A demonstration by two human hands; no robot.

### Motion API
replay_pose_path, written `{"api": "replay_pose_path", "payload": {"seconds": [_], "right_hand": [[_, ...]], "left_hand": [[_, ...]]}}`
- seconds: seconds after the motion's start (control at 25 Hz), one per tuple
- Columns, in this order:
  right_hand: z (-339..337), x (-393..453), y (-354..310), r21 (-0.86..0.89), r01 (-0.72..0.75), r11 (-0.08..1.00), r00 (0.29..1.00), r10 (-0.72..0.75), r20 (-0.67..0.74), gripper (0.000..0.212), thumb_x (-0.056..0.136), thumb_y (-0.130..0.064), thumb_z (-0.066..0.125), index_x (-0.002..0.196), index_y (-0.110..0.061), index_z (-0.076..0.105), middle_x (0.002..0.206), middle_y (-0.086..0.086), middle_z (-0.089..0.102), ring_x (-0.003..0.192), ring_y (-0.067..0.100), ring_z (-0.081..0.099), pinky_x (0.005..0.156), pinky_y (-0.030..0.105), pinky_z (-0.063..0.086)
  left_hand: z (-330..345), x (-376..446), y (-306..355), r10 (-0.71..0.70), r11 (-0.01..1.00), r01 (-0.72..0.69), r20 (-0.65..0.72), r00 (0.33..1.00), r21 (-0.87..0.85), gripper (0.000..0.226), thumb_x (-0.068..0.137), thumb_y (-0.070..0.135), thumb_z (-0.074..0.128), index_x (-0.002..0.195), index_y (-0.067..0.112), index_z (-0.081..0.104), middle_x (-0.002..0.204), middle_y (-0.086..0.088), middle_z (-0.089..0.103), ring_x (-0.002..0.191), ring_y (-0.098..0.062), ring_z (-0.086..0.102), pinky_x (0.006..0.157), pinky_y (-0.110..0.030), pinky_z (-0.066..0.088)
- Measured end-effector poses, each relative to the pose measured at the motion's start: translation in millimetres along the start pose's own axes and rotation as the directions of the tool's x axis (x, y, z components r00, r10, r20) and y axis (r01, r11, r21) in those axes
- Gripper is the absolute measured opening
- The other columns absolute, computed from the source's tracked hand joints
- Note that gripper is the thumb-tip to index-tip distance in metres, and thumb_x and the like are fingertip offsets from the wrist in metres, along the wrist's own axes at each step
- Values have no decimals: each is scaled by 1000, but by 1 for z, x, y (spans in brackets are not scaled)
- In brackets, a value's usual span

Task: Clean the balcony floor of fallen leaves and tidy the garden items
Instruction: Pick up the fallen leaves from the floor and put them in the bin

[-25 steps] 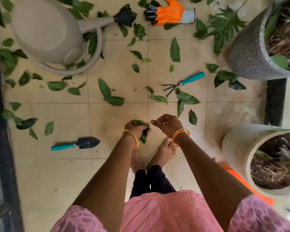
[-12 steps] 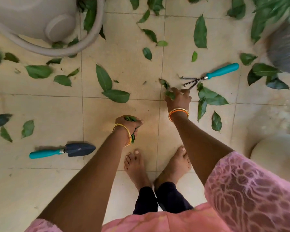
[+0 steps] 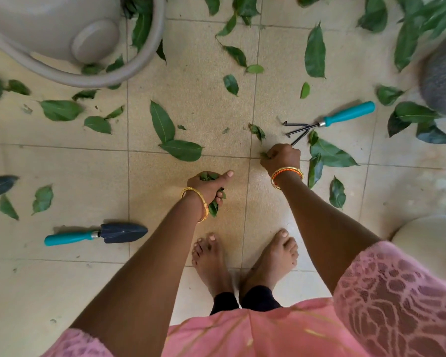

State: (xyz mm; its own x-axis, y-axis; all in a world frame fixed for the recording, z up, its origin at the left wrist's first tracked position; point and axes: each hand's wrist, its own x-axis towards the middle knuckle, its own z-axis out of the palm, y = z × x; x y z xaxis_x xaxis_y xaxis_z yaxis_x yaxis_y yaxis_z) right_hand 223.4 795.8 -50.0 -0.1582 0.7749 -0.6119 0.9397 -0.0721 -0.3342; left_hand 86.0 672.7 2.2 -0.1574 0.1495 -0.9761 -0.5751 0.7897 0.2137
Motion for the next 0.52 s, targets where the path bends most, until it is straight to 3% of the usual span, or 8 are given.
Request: {"api": "replay_pose_path", "payload": {"seconds": [0.04, 0.12, 0.2, 0.28, 0.4, 0.52], "right_hand": [[-4, -8, -4, 208, -114, 972, 992, 100, 75, 6, 77, -9, 71, 82, -6, 69, 86, 11, 69, 81, 22, 65, 78, 27, 53], [-11, -32, -17, 560, -333, 759, 932, 174, 318, 12, 74, 0, 73, 72, -8, 64, 76, 11, 67, 72, 22, 68, 71, 28, 59], [-15, -58, -28, 701, -479, 528, 860, 122, 496, 18, 77, 8, 68, 70, -6, 60, 72, 12, 63, 60, 18, 65, 62, 22, 59], [-16, -75, -33, 737, -545, 399, 825, 97, 557, 17, 80, 9, 65, 72, -5, 58, 72, 13, 62, 55, 14, 63, 60, 20, 58], [-16, -90, -32, 705, -557, 439, 808, 93, 581, 19, 77, 9, 68, 76, -7, 58, 71, 10, 63, 53, 11, 64, 59, 21, 58], [-20, -89, -29, 667, -525, 528, 797, 31, 603, 14, 80, 4, 68, 80, -8, 60, 81, 8, 65, 71, 13, 65, 69, 22, 58]], "left_hand": [[4, -3, 1, 2, 1000, -2, -14, 1000, -15, 35, 76, 30, 78, 84, 11, 49, 66, -4, 49, 48, -10, 41, 38, -15, 39], [14, -10, 2, 0, 1000, 0, -24, 1000, -12, 37, 76, 38, 76, 81, 10, 54, 66, -4, 52, 48, -11, 42, 39, -17, 40], [22, -18, 0, -12, 1000, 12, 23, 1000, -13, 44, 71, 52, 73, 75, 12, 56, 61, -2, 52, 46, -11, 44, 41, -19, 41], [28, -23, -4, -43, 997, 49, 98, 994, -62, 56, 60, 64, 74, 80, 13, 62, 57, 0, 52, 44, -10, 45, 42, -19, 41], [29, -24, -11, -96, 986, 96, 8, 995, -136, 34, 83, 41, 68, 76, 8, 61, 57, -7, 51, 43, -15, 43, 39, -19, 39], [25, -22, -15, -127, 979, 114, -67, 990, -170, 30, 95, 17, 50, 68, 5, 50, 62, -11, 47, 46, -17, 40, 36, -16, 36]]}}
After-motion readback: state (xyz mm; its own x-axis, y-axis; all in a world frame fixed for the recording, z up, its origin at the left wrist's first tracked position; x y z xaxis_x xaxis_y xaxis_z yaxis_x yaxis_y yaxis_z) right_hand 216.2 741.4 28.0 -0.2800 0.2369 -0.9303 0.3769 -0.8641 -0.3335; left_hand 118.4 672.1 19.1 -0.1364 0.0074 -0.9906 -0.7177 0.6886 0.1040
